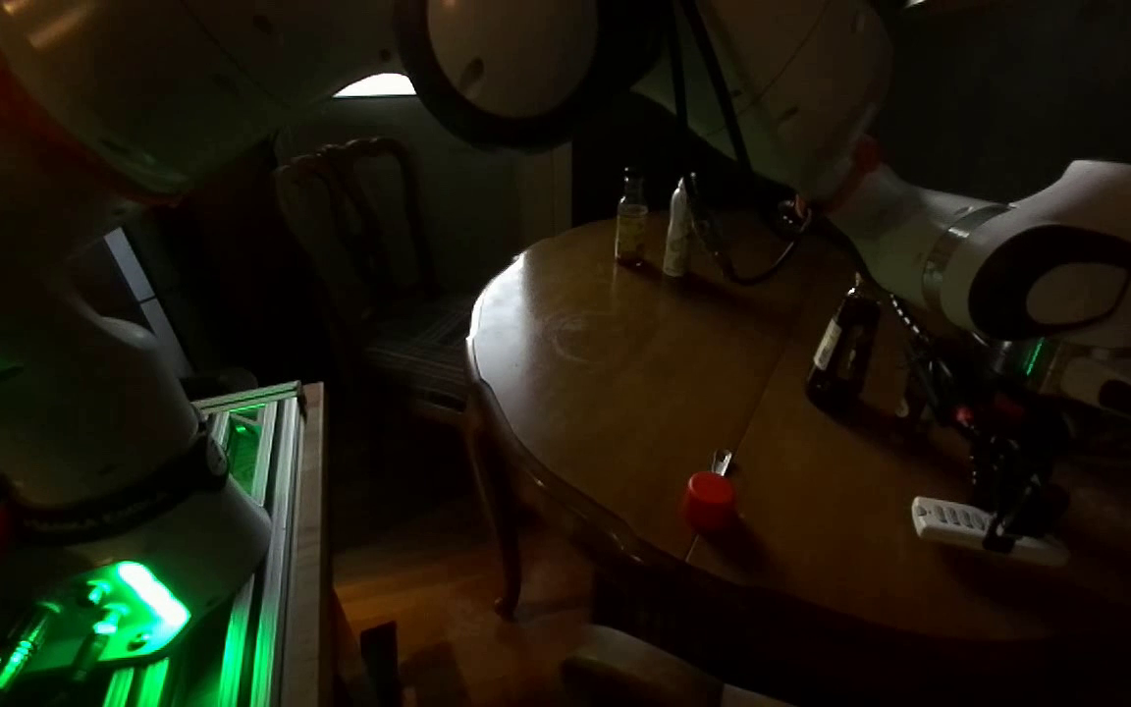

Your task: Pick up the white remote and move it to the right

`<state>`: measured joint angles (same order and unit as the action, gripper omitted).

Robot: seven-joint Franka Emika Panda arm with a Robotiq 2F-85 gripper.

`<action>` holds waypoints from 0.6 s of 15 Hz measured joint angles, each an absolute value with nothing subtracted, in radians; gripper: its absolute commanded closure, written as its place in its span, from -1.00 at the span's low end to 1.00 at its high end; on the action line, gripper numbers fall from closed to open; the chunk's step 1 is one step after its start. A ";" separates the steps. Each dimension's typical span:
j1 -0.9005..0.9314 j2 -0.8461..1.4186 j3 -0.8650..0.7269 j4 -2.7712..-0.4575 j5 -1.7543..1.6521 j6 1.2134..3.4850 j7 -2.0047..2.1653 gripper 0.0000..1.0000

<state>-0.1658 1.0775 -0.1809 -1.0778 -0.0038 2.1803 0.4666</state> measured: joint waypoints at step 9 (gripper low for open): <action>-0.141 1.005 -0.179 -1.057 -0.012 2.131 0.466 -1.00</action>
<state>-0.1414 1.0047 -0.1792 -1.0570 -0.0125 2.1310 0.4656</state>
